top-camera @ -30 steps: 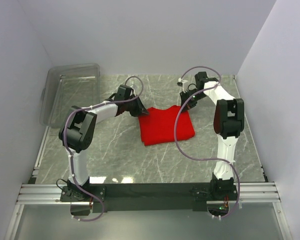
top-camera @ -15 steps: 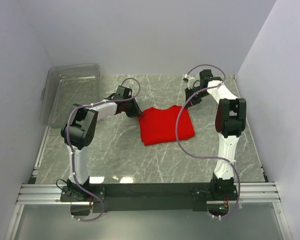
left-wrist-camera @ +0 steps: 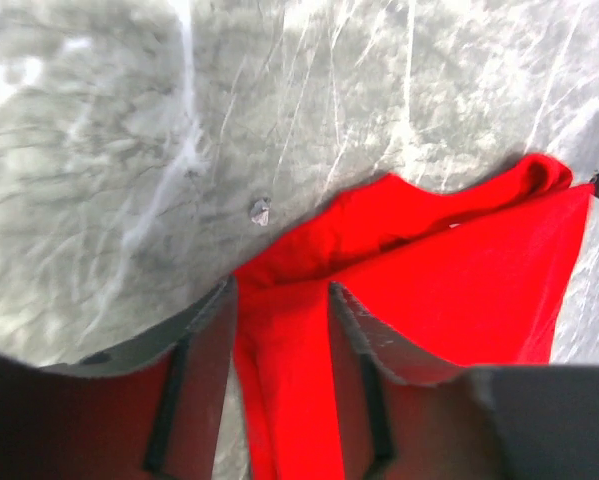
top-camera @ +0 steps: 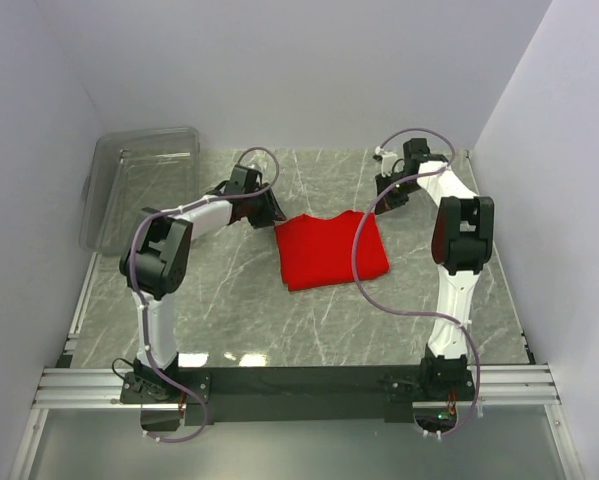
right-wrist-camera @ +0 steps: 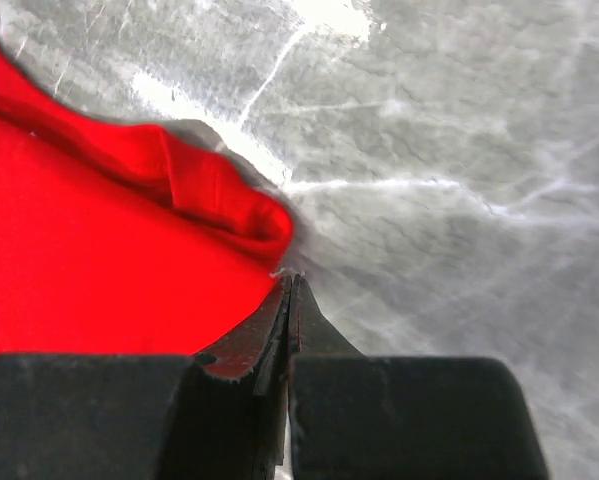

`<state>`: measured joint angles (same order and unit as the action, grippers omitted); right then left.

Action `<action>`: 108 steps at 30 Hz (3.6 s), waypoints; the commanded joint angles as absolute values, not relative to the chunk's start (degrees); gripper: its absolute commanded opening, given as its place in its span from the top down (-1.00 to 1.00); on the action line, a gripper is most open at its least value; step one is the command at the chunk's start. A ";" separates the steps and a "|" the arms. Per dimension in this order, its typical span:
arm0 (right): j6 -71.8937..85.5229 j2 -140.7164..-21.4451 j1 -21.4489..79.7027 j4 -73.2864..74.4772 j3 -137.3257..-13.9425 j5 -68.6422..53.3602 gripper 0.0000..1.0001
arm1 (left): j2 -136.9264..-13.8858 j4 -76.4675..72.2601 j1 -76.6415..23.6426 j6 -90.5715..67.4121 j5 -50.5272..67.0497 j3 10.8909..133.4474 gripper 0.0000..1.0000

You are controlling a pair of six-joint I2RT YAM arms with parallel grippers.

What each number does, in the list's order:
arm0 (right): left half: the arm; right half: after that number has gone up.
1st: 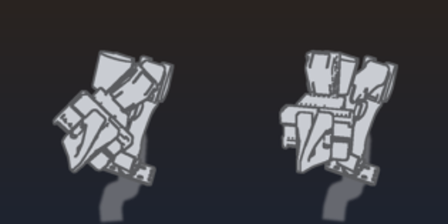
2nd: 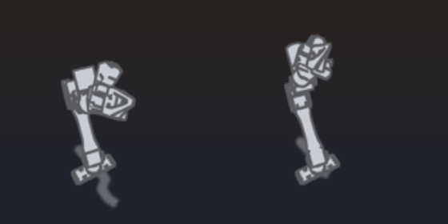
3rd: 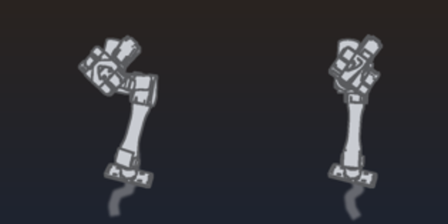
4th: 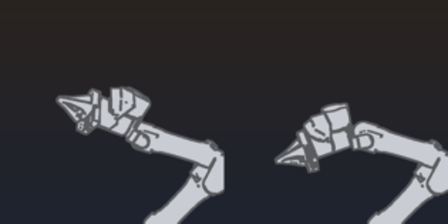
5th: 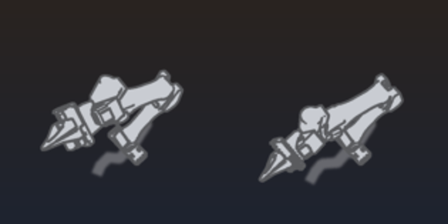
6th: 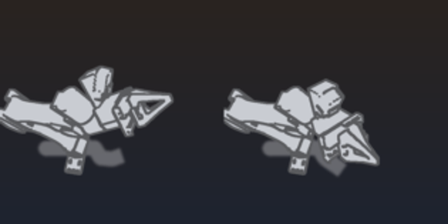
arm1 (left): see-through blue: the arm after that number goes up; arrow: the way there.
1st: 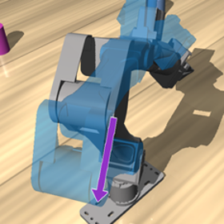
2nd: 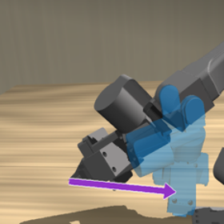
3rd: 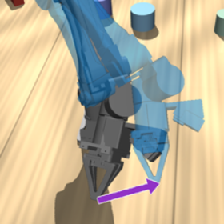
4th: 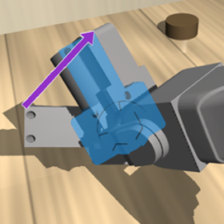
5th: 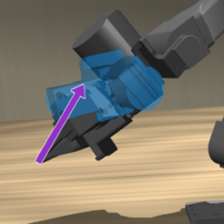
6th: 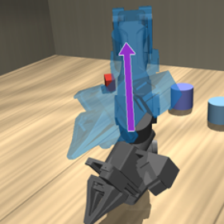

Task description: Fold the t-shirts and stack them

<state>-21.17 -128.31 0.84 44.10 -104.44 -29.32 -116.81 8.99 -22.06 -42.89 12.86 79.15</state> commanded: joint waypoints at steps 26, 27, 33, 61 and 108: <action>-31.99 -112.06 2.64 48.07 -80.16 -37.27 1.00 | -97.03 -6.86 -33.93 -46.94 26.72 50.98 -0.04; -32.43 -112.06 2.72 48.69 -79.63 -37.00 1.00 | -97.21 -6.51 -34.01 -46.67 26.46 50.63 -0.04; -34.19 -110.74 0.71 49.48 -76.82 -36.04 1.00 | -98.87 -4.31 -34.01 -44.65 26.46 47.99 -0.04; -4.58 -111.00 -1.32 35.68 -73.04 -35.24 -0.61 | -40.45 18.37 -33.93 -50.08 -9.23 36.23 -0.70; -2.29 -132.18 -18.10 46.85 -117.67 -25.41 1.00 | -37.52 18.46 -33.93 -53.26 -7.73 33.13 -0.69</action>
